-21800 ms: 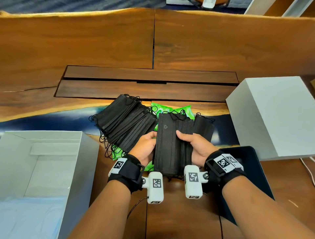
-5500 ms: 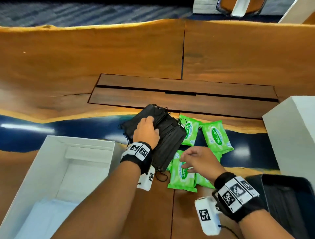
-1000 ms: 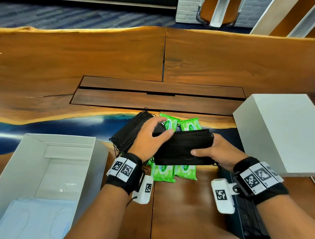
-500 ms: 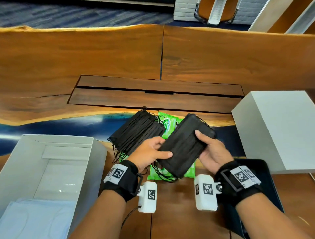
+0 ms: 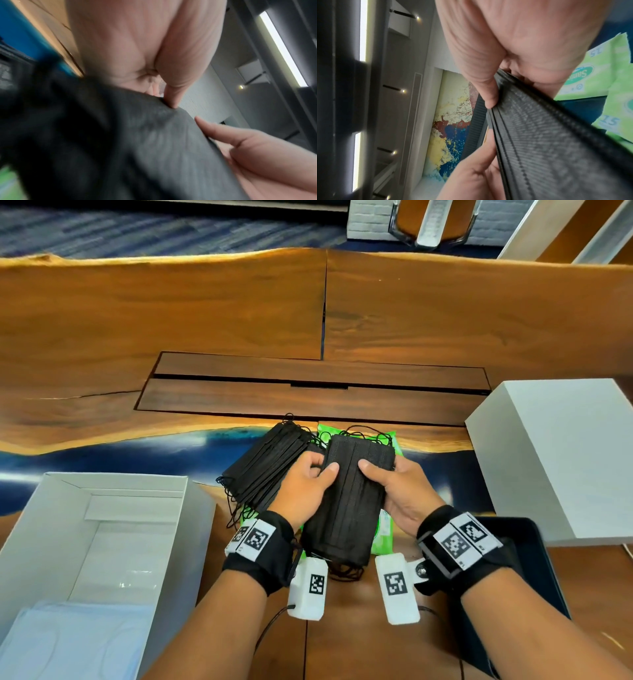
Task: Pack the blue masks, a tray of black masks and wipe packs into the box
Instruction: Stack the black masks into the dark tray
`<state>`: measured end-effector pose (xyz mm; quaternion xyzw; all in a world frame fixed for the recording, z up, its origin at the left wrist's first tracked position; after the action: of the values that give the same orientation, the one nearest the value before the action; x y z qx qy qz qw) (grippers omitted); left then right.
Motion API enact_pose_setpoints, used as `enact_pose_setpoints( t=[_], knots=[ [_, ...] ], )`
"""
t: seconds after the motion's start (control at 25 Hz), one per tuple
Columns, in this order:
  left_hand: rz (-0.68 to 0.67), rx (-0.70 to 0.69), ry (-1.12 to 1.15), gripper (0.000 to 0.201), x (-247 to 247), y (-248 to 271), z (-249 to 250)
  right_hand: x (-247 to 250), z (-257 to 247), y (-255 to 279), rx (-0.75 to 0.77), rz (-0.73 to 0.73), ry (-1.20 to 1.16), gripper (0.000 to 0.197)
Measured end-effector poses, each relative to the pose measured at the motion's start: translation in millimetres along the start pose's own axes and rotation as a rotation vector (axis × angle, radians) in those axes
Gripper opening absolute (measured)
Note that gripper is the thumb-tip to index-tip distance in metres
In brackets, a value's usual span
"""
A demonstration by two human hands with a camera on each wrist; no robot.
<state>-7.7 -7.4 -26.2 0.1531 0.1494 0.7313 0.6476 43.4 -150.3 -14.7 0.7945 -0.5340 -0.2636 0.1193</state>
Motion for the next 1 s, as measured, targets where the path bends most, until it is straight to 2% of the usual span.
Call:
enact_pose_setpoints(
  t=[0.16, 0.24, 0.32, 0.4, 0.52, 0.72, 0.84, 1.0],
  knots=[
    [0.091, -0.012, 0.055, 0.011, 4, -2, -4, -3, 14, 2, -0.034, 0.007, 0.008, 0.021],
    [0.104, -0.005, 0.092, 0.019, 4, -2, -4, -5, 18, 3, -0.034, -0.008, 0.016, 0.024],
    [0.039, 0.015, 0.008, 0.040, -3, -2, -3, -9, 20, 4, -0.023, -0.032, 0.047, 0.022],
    [0.009, 0.037, -0.065, 0.038, -6, -2, -4, -10, 20, 6, -0.010, -0.032, 0.094, 0.020],
    [0.047, 0.026, 0.040, 0.025, 1, -5, -10, -7, 20, 5, -0.026, -0.047, 0.099, 0.020],
    [0.023, 0.097, -0.008, 0.048, -6, -7, -20, -12, 30, 9, -0.048, -0.091, 0.106, 0.025],
    [0.059, 0.079, -0.032, 0.037, 2, -7, -17, -2, 27, 8, -0.051, -0.055, 0.110, 0.025],
    [0.020, 0.090, -0.238, 0.025, -8, -3, -16, -2, 31, 7, -0.043, -0.014, 0.211, 0.022]
  ],
)
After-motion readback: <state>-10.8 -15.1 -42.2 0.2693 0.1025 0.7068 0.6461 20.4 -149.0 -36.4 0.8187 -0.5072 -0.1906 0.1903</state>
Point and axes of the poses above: each hand's wrist, its own y-axis away from the middle knuckle, its own x-axis out of the back of the hand, z = x × y, the point moved 7 cm from there along -y, towards the middle knuckle, and after that the axes turned 8 degrees about -z, right-handed, at the moved point
